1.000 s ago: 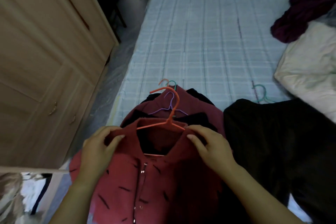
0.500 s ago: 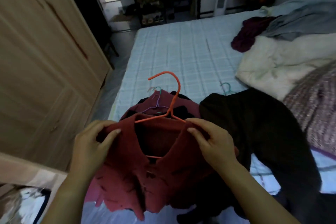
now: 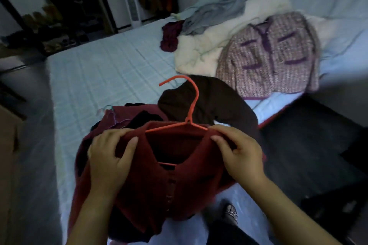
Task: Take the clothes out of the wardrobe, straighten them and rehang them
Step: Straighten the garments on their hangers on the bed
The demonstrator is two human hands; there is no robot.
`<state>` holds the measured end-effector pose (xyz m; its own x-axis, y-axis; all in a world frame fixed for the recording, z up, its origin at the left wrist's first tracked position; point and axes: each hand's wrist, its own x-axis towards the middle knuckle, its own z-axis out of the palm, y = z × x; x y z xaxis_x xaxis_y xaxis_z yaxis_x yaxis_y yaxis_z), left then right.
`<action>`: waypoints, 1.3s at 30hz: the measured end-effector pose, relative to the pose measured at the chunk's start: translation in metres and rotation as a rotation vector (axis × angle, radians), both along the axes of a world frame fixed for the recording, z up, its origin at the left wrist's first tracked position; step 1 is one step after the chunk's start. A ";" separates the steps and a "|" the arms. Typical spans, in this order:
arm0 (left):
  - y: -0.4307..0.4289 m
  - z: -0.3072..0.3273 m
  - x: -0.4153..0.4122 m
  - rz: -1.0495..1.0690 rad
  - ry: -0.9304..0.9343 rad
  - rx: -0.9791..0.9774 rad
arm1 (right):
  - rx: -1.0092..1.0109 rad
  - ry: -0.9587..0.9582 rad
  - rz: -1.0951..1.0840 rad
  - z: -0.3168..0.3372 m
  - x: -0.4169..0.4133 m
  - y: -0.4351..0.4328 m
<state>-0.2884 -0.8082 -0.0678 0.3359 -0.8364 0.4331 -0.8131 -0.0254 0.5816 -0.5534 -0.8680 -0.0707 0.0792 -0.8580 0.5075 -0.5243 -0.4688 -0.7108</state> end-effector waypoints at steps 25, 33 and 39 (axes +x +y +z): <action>-0.305 0.027 -0.298 -0.369 0.221 -0.062 | -0.224 0.004 -0.447 0.038 -0.315 -0.226; -0.459 0.036 -0.303 -0.366 0.211 -0.088 | -0.283 -0.044 -0.418 0.060 -0.332 -0.384; -0.562 0.065 -0.307 -0.307 0.301 -0.217 | -0.374 0.020 -0.415 0.098 -0.333 -0.498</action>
<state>-0.5959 -1.3700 -0.0031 0.2244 -0.8179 0.5299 -0.5587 0.3375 0.7575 -0.8860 -1.3657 0.0277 -0.2143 -0.5807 0.7854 -0.7305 -0.4386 -0.5235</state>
